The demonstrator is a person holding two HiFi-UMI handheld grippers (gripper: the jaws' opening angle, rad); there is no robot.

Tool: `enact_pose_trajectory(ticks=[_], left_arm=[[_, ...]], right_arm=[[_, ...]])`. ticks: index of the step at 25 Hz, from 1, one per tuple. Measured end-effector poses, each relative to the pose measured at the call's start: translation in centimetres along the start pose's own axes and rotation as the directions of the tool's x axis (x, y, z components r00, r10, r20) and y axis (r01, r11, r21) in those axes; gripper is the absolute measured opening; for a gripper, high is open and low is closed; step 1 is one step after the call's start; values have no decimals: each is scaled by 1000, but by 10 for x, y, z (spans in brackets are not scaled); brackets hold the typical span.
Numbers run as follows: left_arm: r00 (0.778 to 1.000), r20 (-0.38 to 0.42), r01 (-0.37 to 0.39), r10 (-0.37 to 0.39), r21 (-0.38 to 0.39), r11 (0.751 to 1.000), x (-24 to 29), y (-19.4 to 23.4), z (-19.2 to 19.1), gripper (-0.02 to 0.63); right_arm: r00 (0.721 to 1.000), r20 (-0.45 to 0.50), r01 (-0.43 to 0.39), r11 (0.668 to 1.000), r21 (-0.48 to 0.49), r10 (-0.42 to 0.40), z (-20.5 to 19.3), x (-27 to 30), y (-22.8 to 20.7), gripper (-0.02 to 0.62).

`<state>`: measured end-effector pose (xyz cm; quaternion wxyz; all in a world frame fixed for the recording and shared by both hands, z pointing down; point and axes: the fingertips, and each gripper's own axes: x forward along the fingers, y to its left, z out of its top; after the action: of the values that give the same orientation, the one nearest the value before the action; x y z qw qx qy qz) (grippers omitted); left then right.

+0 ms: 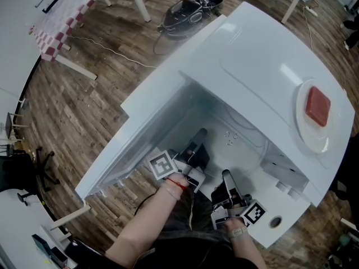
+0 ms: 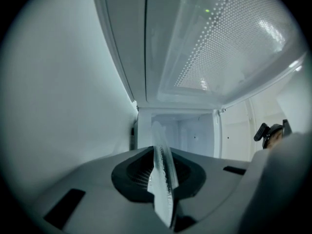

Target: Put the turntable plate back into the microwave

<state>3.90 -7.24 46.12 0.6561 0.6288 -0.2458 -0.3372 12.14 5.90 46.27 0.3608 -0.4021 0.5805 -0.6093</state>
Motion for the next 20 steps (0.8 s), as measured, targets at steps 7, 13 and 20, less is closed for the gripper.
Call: enact_pose_trajectory(ticks=[7,13,20], left_arm=[[999,-45,5,-1,84,996,-2,-3,-3,37],[999,-53,3,2,104,995,-9,-4,-3,38],[999,-50,7,-3,94,996,-17,-4,-4,38]], right_arm=[[998,47,-30,999,11,30,3,1,4,55],[998,60,-36,999,-17,37,4,3,7,57],[993,112,-34,999,-42,39,13,6,7,58]])
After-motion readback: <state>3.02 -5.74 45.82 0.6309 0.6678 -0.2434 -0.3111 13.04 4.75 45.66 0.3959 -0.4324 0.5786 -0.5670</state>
